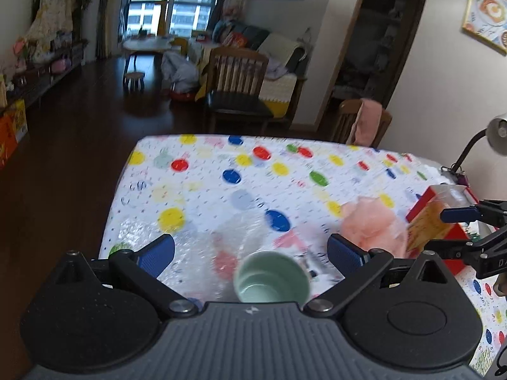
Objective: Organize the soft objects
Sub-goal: 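Move both tools back over the table toward the pink puff and bubble wrap, then grasp the pink mesh puff with the right tool while the left tool grasps the bubble wrap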
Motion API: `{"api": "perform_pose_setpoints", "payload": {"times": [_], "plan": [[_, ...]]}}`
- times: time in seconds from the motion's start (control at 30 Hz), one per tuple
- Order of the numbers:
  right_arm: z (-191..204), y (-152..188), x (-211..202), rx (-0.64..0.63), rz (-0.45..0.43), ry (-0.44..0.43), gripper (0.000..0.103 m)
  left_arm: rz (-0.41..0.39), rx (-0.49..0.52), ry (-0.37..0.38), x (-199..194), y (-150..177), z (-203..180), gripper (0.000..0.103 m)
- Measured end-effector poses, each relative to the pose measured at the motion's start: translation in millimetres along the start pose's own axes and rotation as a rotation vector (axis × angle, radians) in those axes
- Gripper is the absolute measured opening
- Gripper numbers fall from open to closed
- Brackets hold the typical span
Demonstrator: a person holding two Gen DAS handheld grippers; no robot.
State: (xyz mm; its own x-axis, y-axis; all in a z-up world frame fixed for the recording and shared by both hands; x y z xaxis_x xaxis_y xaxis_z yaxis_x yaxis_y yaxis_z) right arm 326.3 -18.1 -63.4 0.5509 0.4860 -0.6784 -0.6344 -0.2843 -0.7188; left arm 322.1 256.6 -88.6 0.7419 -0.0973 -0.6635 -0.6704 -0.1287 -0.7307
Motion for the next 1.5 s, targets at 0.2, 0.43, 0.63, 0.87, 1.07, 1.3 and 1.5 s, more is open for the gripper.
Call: {"api": "perform_pose_setpoints", "payload": {"times": [0.2, 0.43, 0.63, 0.87, 1.07, 1.3, 1.5], "plan": [[2, -6, 40, -0.03, 0.057, 0.05, 0.093, 0.124, -0.032, 0.025, 51, -17, 27, 0.103], [-1, -10, 78, -0.071, 0.125, 0.107, 0.093, 0.281, -0.062, 0.043, 113, -24, 31, 0.103], [-9, -13, 103, -0.096, 0.154, 0.178, 0.093, 0.418, -0.023, 0.041, 157, -21, 15, 0.103], [-26, -13, 131, -0.058, 0.187, 0.242, 0.094, 0.5, -0.041, 0.004, 192, -15, 12, 0.102], [-31, -7, 143, -0.072, 0.212, 0.278, 0.077, 0.538, -0.043, -0.023, 203, -8, 14, 0.083], [-35, -3, 146, -0.068, 0.214, 0.299, 0.052, 0.514, -0.063, -0.062, 197, -8, 25, 0.051], [-31, -3, 144, -0.087, 0.207, 0.288, 0.032, 0.508, -0.15, -0.063, 189, -7, 47, 0.025]]}}
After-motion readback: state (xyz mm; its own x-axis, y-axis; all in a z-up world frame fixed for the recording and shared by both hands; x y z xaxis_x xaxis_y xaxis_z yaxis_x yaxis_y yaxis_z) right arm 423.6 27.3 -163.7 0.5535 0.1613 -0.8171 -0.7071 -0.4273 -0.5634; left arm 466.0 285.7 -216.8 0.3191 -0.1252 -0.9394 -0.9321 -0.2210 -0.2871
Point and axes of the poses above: each gripper's, at about its wrist camera, not at the fingertips, and x roughly the way its jaws point, z to its left, y to its underside, the point moved 3 cm from there along x, roughly the way its jaws point, and after that the axes turned 5 degrees about -y, right-handed, at the moved point
